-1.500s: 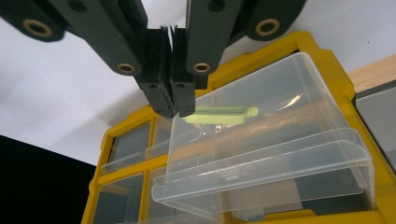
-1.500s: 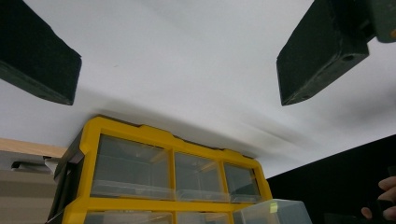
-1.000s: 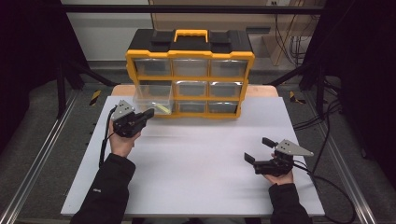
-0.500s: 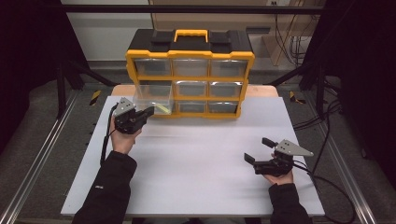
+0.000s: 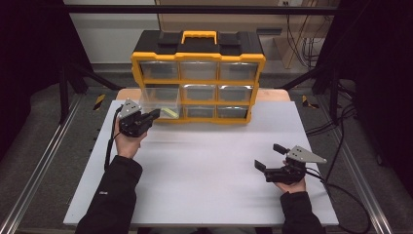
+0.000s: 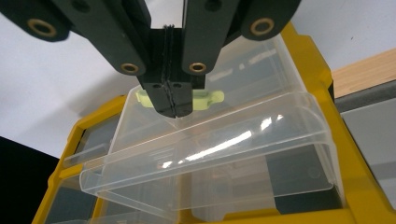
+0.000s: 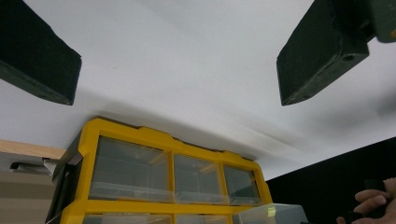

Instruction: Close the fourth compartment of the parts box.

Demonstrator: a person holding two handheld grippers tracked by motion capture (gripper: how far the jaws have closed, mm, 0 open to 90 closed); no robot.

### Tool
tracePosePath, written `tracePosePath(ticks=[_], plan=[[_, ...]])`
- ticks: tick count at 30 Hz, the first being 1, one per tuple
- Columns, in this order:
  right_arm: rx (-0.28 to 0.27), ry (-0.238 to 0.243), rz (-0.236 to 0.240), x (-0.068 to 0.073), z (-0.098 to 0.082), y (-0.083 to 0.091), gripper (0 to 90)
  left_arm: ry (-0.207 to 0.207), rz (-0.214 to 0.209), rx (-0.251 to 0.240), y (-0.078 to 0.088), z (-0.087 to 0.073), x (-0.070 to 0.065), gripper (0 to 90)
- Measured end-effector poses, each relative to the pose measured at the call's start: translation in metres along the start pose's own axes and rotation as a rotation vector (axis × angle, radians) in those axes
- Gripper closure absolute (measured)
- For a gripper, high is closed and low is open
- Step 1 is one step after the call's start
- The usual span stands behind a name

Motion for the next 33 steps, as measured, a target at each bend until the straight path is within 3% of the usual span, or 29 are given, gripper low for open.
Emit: tracePosePath(ticks=[33], plan=[[-0.002,-0.002,0.001,-0.001,0.0,0.001,0.6,0.003,0.027,0.004,-0.01,0.012,0.012,89.6]])
Point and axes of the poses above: each handheld gripper's, and its own axes: y roughly backward along the jaws, z roughly out of its top, x roughly to its left, the point moved 5 cm from there along -y, roughly forward along the jaws, and after that the axes turned 9 degrees about x, right-handed, at the moved point
